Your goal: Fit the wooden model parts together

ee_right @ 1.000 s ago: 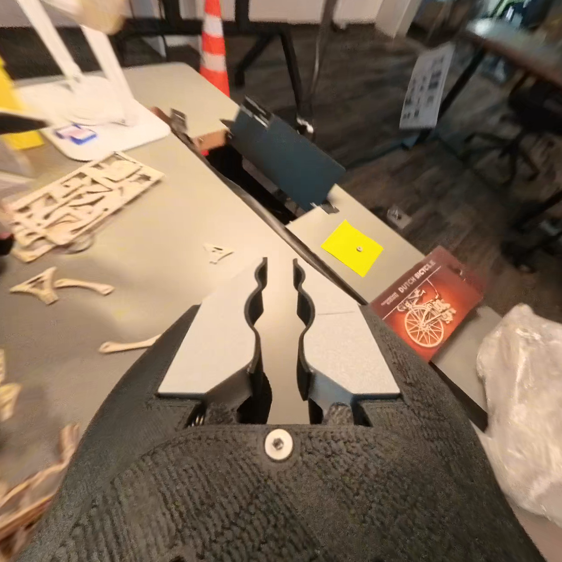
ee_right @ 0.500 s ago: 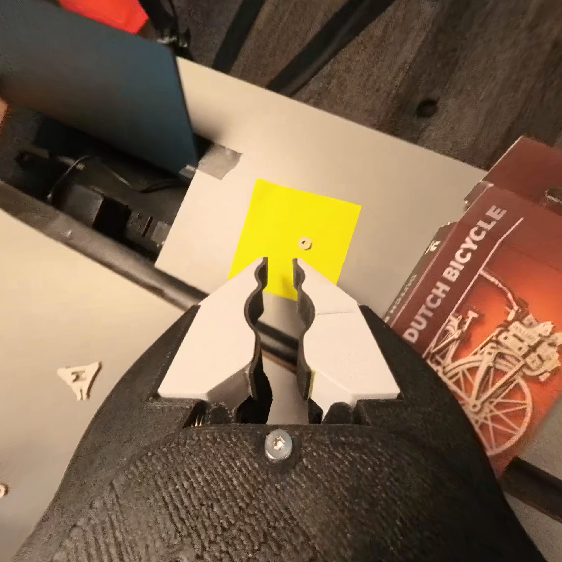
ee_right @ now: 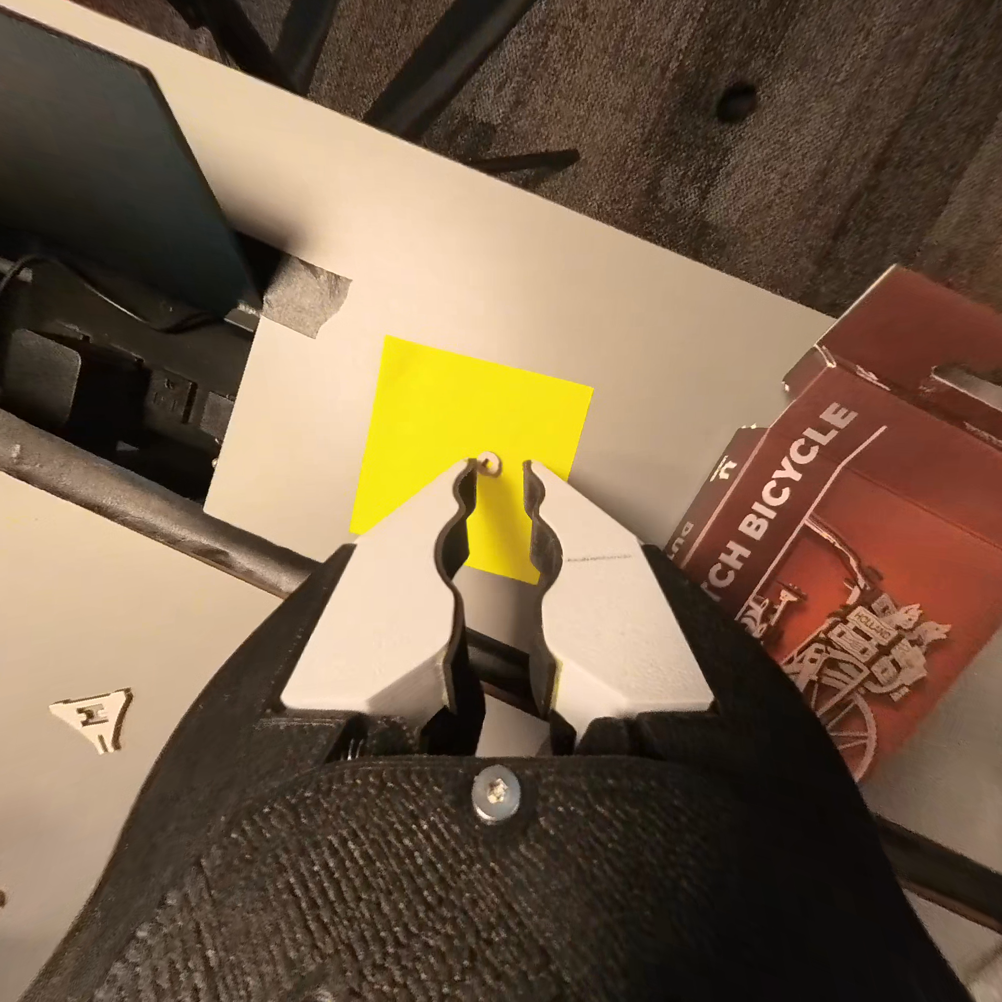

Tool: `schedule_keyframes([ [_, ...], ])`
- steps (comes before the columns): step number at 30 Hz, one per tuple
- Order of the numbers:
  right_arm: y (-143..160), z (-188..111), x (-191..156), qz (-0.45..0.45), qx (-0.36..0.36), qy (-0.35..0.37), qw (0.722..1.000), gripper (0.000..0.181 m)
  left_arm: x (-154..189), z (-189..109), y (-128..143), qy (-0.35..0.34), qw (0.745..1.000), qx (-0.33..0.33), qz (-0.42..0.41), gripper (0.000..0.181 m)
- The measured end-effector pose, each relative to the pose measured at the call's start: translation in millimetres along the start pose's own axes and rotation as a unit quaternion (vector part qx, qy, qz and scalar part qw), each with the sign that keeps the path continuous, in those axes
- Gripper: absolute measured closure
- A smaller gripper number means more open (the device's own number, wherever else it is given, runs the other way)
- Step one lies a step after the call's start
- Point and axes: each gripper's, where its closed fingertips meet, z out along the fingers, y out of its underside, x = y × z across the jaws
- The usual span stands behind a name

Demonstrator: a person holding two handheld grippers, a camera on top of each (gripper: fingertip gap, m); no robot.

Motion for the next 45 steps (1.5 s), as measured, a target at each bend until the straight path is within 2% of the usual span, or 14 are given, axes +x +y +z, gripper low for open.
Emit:
schedule_keyframes([
  [1, 0, 1, -1, 0.002, 0.000, -0.004, 1.000, 0.168, 0, 0, 0, 0.000, 1.000, 0.000, -0.001, 0.127],
  [5, 1, 3, -4, 0.006, -0.001, -0.013, 1.000, 0.170, 0, 0, 0, 0.000, 1.000, 0.000, -0.003, 0.127],
  [15, 8, -1, -5, -0.040, -0.006, 0.019, 0.999, 0.176, 1, 1, 1, 0.003, 1.000, -0.004, 0.001, 0.129],
  [18, 9, -15, -24, -0.042, 0.012, -0.021, 0.999, 0.177, 0, 1, 1, 0.001, 1.000, -0.002, -0.002, 0.129],
  [20, 12, -37, -53, -0.062, 0.045, -0.069, 0.995, 0.177, -2, 1, 0, -0.002, 1.000, 0.001, -0.006, 0.129],
  [23, 56, -73, -118, -0.136, 0.047, -0.155, 0.977, 0.176, -6, -1, -3, -0.012, 1.000, 0.011, -0.013, 0.129],
  [27, 159, -100, -200, -0.256, -0.011, -0.241, 0.936, 0.176, -12, -4, -7, -0.023, 0.999, 0.024, -0.022, 0.129],
  [29, 196, -102, -220, -0.293, -0.031, -0.243, 0.924, 0.176, -12, -4, -7, -0.023, 0.999, 0.024, -0.023, 0.129],
  [31, 217, -104, -231, -0.322, -0.036, -0.234, 0.917, 0.176, -11, -4, -7, -0.023, 0.999, 0.024, -0.020, 0.129],
  [36, 240, -94, -233, -0.368, -0.049, -0.181, 0.911, 0.176, -10, -4, -8, -0.023, 0.999, 0.027, -0.013, 0.129],
  [39, 243, -86, -234, -0.371, -0.050, -0.164, 0.913, 0.163, -10, -5, -8, -0.023, 0.999, 0.027, -0.011, 0.129],
  [42, 236, -88, -237, -0.353, -0.029, -0.163, 0.921, 0.147, -10, -5, -8, -0.022, 0.999, 0.028, -0.012, 0.129],
  [43, 230, -92, -238, -0.344, -0.012, -0.163, 0.925, 0.139, -10, -5, -8, -0.023, 0.999, 0.028, -0.013, 0.129],
  [45, 217, -106, -239, -0.325, 0.032, -0.162, 0.931, 0.135, -11, -5, -8, -0.023, 0.999, 0.029, -0.016, 0.129],
])
